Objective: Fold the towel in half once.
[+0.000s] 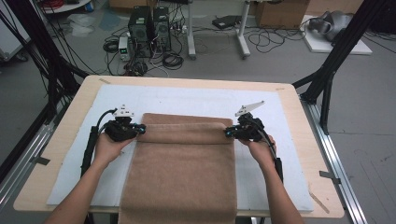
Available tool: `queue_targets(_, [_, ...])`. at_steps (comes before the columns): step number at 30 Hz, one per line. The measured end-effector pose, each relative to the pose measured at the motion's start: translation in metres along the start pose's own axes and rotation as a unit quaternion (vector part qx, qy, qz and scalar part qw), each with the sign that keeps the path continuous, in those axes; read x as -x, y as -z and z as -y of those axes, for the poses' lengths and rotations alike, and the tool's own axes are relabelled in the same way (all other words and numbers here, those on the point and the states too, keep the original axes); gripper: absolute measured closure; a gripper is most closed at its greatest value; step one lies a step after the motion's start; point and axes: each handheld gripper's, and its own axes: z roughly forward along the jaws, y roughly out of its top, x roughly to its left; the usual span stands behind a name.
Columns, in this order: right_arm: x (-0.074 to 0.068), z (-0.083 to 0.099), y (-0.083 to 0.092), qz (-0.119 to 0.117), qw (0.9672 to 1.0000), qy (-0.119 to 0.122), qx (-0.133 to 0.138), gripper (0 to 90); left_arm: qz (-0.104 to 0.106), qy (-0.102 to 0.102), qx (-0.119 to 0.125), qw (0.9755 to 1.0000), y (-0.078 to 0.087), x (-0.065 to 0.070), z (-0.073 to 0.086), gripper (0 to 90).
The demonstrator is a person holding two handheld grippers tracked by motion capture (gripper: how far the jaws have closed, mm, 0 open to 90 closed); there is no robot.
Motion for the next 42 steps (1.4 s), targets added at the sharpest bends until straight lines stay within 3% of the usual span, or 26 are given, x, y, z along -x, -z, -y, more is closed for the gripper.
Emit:
queue_targets(3, [-0.008, 0.001, 0.01, -0.003, 0.9999, 0.008, 0.007, 82.7, 0.003, -0.009, 0.012, 0.9999, 0.01, 0.005, 0.002, 85.5])
queue_targets(7, [-0.02, 0.009, 0.018, -0.012, 0.9995, 0.029, 0.006, 82.6, 0.003, -0.029, 0.011, 0.9995, 0.019, 0.015, 0.008, 85.7])
queue_targets(14, [-0.031, 0.028, 0.022, -0.027, 0.9992, 0.027, 0.009, 82.8, 0.008, -0.054, 0.01, 0.9985, 0.03, 0.029, 0.022, 85.9])
queue_targets(24, [-0.048, 0.036, 0.034, -0.037, 0.9981, 0.044, 0.021, 82.9, 0.016, -0.061, 0.035, 0.9974, 0.05, 0.046, 0.039, 85.8])
queue_targets(33, [-0.069, 0.051, 0.04, -0.042, 0.997, 0.062, 0.018, 82.9, 0.023, -0.068, 0.038, 0.9967, 0.062, 0.065, 0.062, 86.0])
queue_targets(42, [-0.076, 0.059, 0.04, -0.049, 0.9966, 0.062, 0.022, 82.9, 0.027, -0.078, 0.042, 0.9957, 0.074, 0.076, 0.067, 86.0])
